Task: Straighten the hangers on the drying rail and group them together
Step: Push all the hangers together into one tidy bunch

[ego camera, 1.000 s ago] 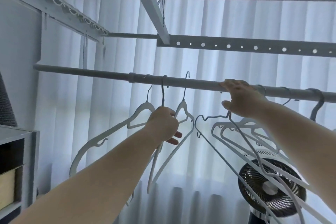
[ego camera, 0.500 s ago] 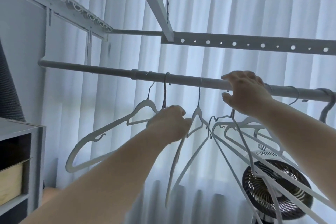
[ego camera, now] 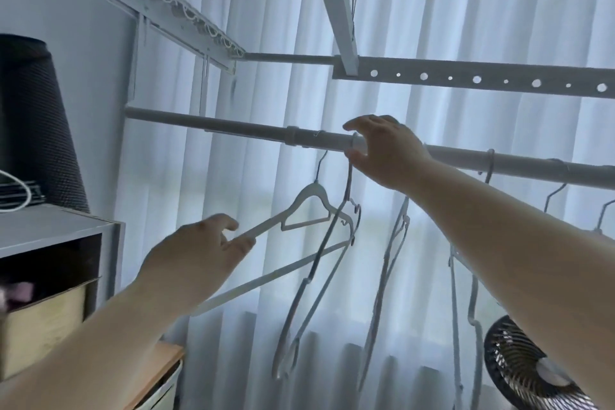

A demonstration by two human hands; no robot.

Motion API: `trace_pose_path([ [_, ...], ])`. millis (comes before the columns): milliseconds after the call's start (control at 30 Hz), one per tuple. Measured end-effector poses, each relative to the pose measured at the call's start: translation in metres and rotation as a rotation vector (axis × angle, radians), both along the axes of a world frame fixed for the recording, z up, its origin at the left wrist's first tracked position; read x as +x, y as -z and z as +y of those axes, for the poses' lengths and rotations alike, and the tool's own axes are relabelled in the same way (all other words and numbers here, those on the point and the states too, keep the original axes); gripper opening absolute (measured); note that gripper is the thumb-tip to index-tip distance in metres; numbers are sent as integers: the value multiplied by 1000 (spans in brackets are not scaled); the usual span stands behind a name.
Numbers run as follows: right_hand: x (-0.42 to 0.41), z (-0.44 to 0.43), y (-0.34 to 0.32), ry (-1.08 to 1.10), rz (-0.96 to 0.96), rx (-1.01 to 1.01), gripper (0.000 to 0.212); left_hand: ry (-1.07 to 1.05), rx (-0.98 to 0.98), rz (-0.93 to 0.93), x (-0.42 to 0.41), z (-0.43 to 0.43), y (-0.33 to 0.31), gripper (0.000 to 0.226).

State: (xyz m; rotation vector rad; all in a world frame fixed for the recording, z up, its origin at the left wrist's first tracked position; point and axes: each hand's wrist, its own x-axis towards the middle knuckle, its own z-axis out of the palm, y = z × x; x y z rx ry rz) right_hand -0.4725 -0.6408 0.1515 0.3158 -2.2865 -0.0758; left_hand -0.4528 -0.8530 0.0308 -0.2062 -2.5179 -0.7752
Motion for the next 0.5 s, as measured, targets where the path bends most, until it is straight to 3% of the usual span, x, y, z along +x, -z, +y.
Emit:
trace_pose_path([
  [100,-20,-12,2,81,-80,10,46,74,67,-29,-6,0,7,28],
  [267,-30,-6,4,94,-7,-61,31,63,110,85,-13,1,7,32],
  [500,-22,13,3,126,-6,-102,36,87,108,149,-28,18,-10,31],
])
